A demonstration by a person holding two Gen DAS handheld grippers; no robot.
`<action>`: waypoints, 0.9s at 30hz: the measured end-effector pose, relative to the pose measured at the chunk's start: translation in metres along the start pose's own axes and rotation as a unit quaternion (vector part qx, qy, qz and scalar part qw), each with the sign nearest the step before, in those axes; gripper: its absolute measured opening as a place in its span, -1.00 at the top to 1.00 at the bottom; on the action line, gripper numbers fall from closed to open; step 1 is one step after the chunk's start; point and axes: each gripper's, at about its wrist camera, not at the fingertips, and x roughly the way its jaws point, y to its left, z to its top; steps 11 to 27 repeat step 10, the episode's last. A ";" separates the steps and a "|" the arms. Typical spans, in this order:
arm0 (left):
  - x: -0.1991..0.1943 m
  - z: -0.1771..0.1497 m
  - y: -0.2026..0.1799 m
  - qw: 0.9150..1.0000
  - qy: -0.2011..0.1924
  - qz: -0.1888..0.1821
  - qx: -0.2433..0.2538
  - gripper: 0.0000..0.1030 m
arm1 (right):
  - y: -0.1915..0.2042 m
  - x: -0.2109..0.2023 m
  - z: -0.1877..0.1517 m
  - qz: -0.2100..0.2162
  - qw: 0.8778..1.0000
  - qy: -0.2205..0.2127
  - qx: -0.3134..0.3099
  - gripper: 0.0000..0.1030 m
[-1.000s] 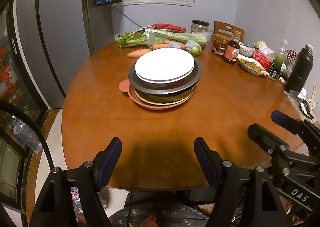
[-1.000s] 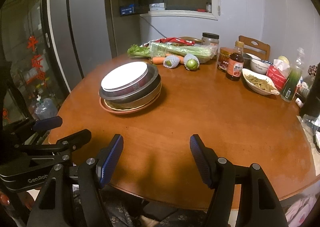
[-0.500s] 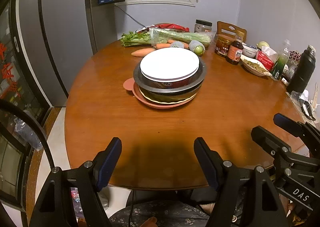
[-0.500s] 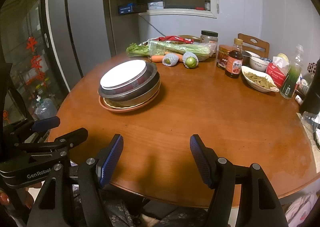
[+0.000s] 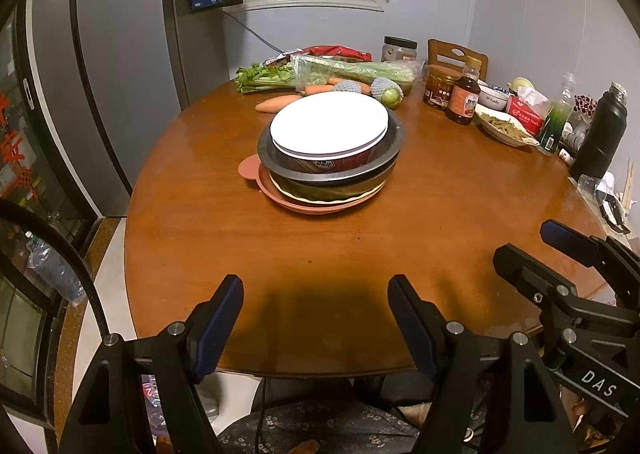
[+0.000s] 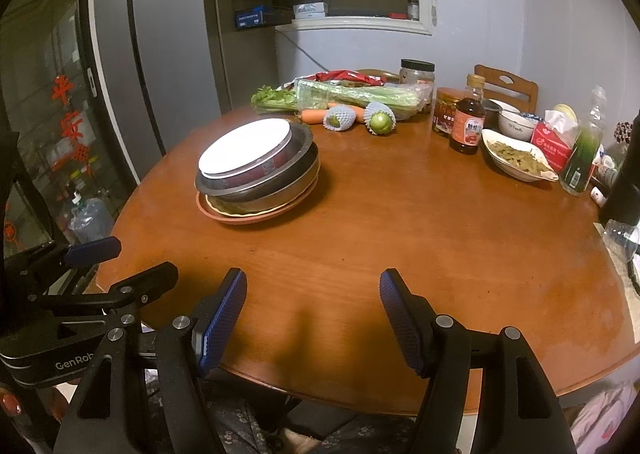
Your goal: Organize plates and bowls
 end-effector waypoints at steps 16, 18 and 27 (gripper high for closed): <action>0.017 0.003 0.012 1.000 0.011 0.007 -0.012 -0.44 | -0.002 0.009 -0.003 0.005 1.000 0.008 0.003 -0.37; 0.017 0.003 0.012 1.000 0.011 0.007 -0.012 -0.44 | -0.002 0.009 -0.003 0.005 1.000 0.008 0.003 -0.37; 0.017 0.003 0.012 1.000 0.011 0.007 -0.012 -0.44 | -0.002 0.009 -0.003 0.005 1.000 0.008 0.003 -0.37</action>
